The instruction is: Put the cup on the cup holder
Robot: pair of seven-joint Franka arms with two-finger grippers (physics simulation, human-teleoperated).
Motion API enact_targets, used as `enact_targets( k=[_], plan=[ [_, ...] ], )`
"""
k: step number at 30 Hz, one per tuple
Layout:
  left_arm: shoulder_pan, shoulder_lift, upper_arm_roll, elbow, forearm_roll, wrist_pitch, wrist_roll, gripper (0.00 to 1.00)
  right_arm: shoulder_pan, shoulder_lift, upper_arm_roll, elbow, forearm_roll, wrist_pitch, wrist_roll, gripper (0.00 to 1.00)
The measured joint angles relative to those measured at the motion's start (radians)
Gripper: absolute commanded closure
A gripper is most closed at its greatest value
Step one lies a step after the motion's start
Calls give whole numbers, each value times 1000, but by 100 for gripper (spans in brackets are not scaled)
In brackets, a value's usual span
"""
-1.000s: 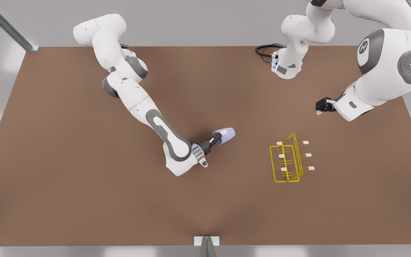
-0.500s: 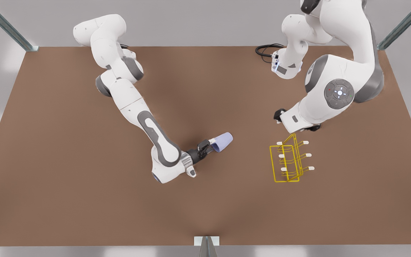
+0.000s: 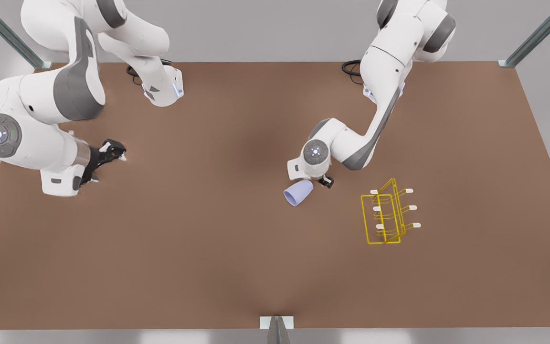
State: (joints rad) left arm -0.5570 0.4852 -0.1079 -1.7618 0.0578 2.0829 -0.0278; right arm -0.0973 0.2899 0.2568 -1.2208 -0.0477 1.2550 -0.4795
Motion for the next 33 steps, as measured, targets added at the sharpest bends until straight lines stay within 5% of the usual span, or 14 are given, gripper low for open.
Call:
enact_targets(
  k=[4,15,33],
  plan=[
    [-5,5,-6,-43,7,161,42,0,-19,-189,1,-256,-28,92,137,0],
    [-17,58,-21,-91,9,373,130,0,-30,-197,-2,-237,-63,179,387,0],
    [-13,84,14,-93,5,347,117,0,-25,-168,-4,-194,-79,198,576,0]
  ],
)
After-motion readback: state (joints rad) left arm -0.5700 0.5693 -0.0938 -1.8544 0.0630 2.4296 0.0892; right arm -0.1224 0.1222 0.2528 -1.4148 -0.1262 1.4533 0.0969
